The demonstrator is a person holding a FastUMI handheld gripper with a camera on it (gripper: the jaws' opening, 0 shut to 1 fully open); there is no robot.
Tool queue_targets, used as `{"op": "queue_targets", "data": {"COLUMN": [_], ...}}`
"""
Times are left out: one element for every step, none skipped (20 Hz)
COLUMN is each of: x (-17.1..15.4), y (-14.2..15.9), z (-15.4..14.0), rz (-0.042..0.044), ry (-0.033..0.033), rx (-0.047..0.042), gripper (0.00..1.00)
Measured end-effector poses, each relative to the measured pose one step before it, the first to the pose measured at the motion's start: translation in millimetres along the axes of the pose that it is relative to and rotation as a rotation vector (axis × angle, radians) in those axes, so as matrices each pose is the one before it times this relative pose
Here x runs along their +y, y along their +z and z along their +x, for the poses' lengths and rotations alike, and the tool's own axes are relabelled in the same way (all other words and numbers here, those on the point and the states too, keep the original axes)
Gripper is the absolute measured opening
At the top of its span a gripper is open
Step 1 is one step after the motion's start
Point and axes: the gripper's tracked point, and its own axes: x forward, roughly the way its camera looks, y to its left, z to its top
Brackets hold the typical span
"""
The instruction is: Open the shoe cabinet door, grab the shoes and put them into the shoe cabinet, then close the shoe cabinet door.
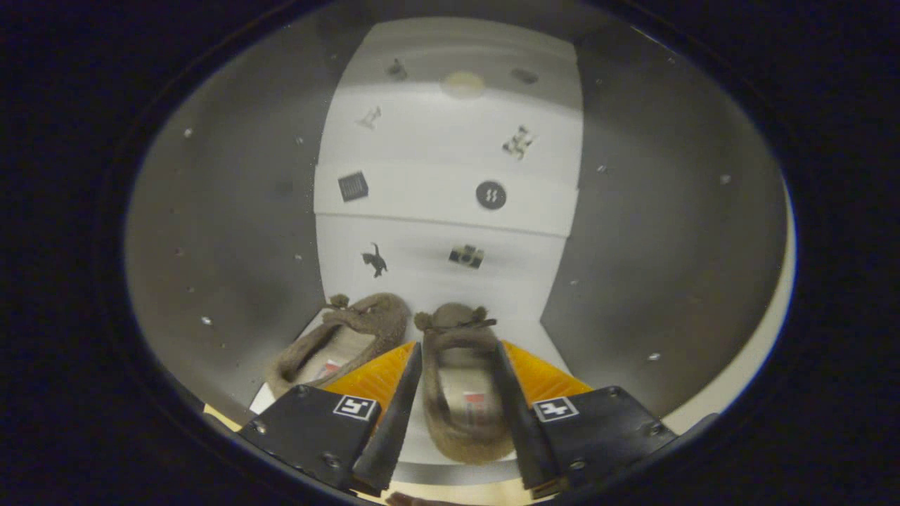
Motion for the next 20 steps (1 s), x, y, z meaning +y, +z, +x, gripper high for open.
{"op": "queue_targets", "data": {"x": [3.35,4.75,2.63,2.99,3.03,3.59,2.57,-0.46,2.18,-1.15,-8.73,-7.66,-4.59,-5.56,-12.63,-13.09,-8.47,-5.37,-4.26,-2.81], "y": [3.58,5.26,6.04,8.13,8.39,9.1,7.61,8.53,10.49,9.06,8.89,8.31,10.73,13.48,12.99,8.73,5.53,3.91,2.18,-0.05], "z": [-17.58,-18.94,-19.34,-20.5,-20.52,-22.21,-23.3,-25.6,-24.6,-27.14,-27.59,-27.15,-27.59,-24.53,-24.2,-22.78,-22.9,-20.01,-17.91,-16.4], "rz": [0.01321,0.00927,-0.0034,-0.01481,-0.02157,-0.02105,-0.0196,-0.00591,-0.00098,-0.00464,0.004,-0.00787,-0.00734,-0.00673,-0.0069,-0.00187,0.00263,0.00732,0.01225,0.01196], "ry": [0.01732,0.02051,0.01703,0.01184,0.00819,0.00634,0.00308,-0.00297,0.00542,-0.00576,-0.02765,-0.02005,0.00162,-0.00097,-0.0206,-0.02227,-0.006,0.00195,0.00478,0.01291], "rx": [-0.01826,-0.01814,-0.02062,-0.02992,-0.03342,-0.03248,-0.02793,-0.02916,-0.02728,-0.02754,-0.02985,-0.02132,-0.04067,-0.0484,-0.03572,-0.02322,-0.00736,0.00265,0.00668,0.01058], "gripper": [0.79,0.83,0.89,0.89,0.9,0.9,0.9,0.91,0.92,0.93,0.93,0.93,0.93,0.93,0.93,0.93,0.93,0.93,0.93,0.93]}}
